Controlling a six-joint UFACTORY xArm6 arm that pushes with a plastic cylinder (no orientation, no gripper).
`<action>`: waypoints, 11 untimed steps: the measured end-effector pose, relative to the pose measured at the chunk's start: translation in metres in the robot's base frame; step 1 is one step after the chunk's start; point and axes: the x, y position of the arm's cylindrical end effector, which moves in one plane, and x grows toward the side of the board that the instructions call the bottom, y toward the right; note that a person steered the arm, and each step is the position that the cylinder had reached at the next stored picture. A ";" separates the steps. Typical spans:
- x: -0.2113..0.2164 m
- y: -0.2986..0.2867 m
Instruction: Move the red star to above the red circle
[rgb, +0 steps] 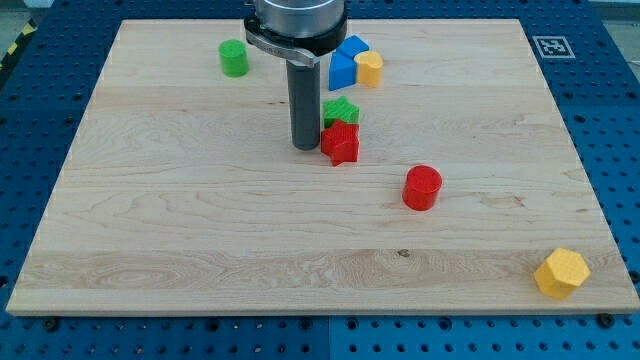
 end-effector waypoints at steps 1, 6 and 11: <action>0.000 0.016; 0.020 0.069; 0.000 0.100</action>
